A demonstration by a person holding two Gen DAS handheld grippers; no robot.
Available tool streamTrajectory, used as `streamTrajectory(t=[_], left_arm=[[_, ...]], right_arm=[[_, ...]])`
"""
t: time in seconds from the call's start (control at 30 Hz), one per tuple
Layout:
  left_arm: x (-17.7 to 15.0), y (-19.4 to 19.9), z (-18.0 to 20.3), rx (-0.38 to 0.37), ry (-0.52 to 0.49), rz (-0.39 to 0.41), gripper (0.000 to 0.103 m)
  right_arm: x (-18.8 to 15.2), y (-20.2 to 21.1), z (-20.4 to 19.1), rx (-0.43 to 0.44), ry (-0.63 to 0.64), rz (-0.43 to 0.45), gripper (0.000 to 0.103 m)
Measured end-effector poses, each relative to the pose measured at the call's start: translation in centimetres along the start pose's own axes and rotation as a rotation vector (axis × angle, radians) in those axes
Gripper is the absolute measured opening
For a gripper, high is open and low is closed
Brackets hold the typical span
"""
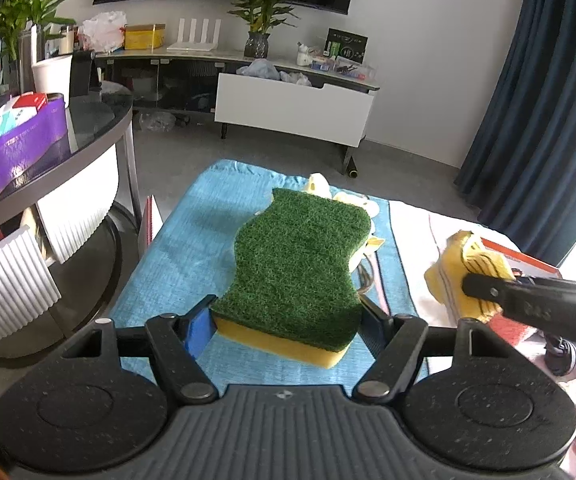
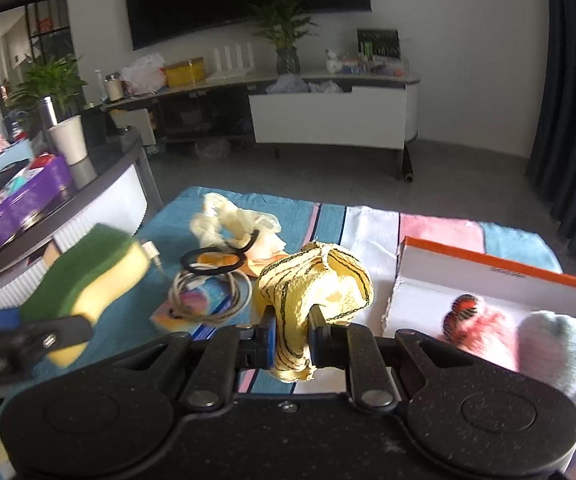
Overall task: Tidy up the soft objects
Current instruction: 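Carry the sponge and yellow knitted item together over the white box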
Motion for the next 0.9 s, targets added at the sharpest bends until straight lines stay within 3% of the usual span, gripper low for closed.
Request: streamTrajectory(t=[0.43,0.9], left_arm=[[-0.3,1.4,1.5,0.003,-0.018,-0.007,0.074],[-0.5,2.9,2.7,-0.03,-0.028,0.006,0.073]], right_arm=[[-0.5,7.7,-0.9,-0.016,-0.019,0.036,0.019],[-0.6,10.9,-1.2,-0.02,-0.027,0.067,0.019]])
Point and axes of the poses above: each gripper's, at about its wrist camera, not at the fingertips, and y roughly against the way its jaws point, z to its right, x to its top, the point moved 5 cm from there along -y, roughly the way its jaws point, and after that the axes turned 12 degrees about z, right-handed, at the moved point
